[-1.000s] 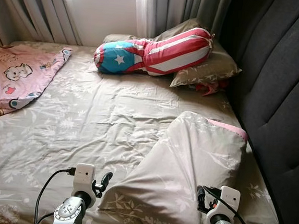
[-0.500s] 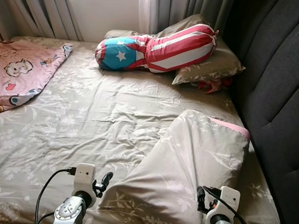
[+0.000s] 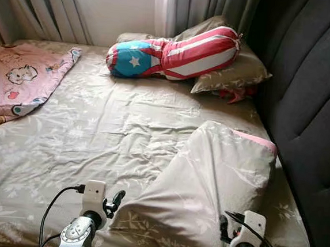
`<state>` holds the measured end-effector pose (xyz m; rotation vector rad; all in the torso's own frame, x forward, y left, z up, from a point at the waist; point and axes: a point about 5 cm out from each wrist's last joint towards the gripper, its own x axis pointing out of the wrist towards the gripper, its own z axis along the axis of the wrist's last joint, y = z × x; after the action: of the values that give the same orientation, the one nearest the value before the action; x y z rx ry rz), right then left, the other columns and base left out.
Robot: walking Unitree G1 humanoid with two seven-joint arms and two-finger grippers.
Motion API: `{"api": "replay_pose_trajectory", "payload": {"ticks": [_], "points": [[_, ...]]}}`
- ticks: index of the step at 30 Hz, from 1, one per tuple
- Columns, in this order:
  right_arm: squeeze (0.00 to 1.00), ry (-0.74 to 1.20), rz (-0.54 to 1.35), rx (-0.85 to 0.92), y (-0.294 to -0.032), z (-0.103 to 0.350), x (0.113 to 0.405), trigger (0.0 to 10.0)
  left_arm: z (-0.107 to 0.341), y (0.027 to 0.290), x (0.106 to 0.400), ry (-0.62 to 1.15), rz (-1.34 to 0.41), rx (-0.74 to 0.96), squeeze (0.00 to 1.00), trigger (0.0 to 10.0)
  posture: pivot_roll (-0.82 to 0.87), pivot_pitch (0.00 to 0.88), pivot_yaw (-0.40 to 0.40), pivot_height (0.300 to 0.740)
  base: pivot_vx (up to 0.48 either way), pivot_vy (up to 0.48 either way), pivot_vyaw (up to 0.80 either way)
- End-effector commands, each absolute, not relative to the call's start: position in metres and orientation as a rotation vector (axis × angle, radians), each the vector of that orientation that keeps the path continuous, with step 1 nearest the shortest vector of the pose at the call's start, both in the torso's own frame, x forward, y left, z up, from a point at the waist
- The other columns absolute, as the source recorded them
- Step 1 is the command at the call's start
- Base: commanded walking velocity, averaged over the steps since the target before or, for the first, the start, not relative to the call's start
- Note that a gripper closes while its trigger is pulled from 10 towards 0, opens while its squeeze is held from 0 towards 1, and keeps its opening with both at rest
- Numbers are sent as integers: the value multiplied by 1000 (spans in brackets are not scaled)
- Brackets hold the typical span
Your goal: Clean up the room
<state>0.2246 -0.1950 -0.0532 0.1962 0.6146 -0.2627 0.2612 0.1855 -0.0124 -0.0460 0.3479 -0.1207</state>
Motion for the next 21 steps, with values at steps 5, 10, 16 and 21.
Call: {"api": "replay_pose_trajectory", "payload": {"ticks": [5,10,16,21], "points": [[0,551,-242,215,-192,-46,233,10000,-12,191,261,344,-103,-60,0,10000,-3,45,-21,740,0,0,0],[0,574,-193,163,-185,-47,234,10000,-10,187,263,332,-114,-65,0,10000,-8,49,-18,735,0,0,0],[0,557,-216,191,-184,-48,231,10000,-9,186,264,329,-118,-68,0,10000,-6,48,-19,711,0,0,0],[0,558,-216,183,-185,-48,231,10000,-10,188,263,334,-115,-68,0,10000,-7,53,-20,711,0,0,0]]}}
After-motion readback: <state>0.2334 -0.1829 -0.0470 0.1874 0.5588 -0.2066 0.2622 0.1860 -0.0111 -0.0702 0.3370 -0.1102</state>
